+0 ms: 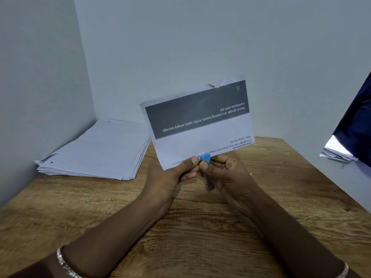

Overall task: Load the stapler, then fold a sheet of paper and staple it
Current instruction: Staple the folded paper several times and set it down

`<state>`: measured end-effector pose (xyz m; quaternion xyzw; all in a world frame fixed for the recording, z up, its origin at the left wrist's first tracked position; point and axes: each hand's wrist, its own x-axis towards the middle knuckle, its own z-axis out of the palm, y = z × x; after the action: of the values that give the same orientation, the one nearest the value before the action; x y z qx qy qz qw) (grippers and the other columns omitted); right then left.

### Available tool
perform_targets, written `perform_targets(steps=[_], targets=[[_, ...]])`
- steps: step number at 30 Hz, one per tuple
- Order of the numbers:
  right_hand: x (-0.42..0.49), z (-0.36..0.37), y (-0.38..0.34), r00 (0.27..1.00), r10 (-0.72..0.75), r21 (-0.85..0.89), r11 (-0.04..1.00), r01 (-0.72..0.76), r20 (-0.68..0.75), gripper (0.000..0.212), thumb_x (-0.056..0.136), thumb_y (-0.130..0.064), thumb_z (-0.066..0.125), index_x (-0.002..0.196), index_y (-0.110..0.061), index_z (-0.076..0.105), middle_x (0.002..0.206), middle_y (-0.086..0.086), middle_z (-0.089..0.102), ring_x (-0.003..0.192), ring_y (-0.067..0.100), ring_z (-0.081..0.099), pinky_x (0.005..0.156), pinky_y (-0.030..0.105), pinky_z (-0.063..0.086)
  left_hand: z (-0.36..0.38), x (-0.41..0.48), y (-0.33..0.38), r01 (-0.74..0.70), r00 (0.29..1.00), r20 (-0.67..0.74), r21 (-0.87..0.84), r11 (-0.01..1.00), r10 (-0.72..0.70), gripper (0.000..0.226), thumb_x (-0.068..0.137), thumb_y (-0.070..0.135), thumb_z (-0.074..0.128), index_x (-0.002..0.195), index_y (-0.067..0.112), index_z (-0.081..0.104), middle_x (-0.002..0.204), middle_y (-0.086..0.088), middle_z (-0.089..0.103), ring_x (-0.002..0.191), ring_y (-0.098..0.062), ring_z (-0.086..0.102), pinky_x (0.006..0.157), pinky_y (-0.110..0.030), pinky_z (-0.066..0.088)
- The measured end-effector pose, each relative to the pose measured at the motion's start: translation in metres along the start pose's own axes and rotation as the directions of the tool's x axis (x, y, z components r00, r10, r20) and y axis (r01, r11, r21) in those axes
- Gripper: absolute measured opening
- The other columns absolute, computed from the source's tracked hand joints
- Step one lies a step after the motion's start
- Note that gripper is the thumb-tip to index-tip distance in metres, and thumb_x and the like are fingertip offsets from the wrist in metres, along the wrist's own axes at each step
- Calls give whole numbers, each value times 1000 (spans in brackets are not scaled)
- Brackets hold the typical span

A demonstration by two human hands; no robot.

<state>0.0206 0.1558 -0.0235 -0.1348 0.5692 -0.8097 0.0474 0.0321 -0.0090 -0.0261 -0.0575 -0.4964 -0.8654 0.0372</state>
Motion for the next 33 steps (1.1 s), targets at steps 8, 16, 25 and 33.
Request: perform_targets(steps=[8, 16, 25, 33], targets=[[-4, 0, 0, 997, -61, -122, 991, 54, -54, 28, 67, -21, 82, 84, 1, 76, 67, 18, 62, 48, 11, 57, 42, 23, 37, 3, -4, 0, -24, 999, 50, 43, 999, 22, 20, 81, 1, 81, 85, 20, 84, 90, -15, 81, 76, -24, 79, 64, -22, 61], [-7, 1, -4, 1000, 3, -85, 996, -4, -11, 19, 81, -17, 75, 91, 0, 75, 72, 8, 72, 58, 10, 65, 47, 16, 48, 4, -1, 0, 45, 999, 10, 4, 999, -45, 8, 81, 1, 80, 87, 6, 82, 91, -22, 79, 75, -27, 79, 60, -22, 61], [-3, 4, -8, 989, 93, -107, 989, -105, -112, 28, 82, -34, 79, 91, -12, 65, 75, 4, 63, 56, 15, 53, 48, 26, 39, 1, 6, 6, 71, 993, -80, -116, 991, -81, 13, 86, -3, 74, 97, 2, 69, 78, -8, 79, 74, -23, 79, 58, -23, 60], [-8, -5, -10, 816, -545, -724, 640, 257, -191, 25, 82, -5, 80, 74, -3, 56, 62, 6, 60, 54, 13, 54, 53, 22, 45, -1, 10, 3, 157, 984, -62, -113, 981, -165, 15, 87, 0, 73, 101, 3, 68, 84, -6, 81, 83, -24, 80, 54, -23, 59]])
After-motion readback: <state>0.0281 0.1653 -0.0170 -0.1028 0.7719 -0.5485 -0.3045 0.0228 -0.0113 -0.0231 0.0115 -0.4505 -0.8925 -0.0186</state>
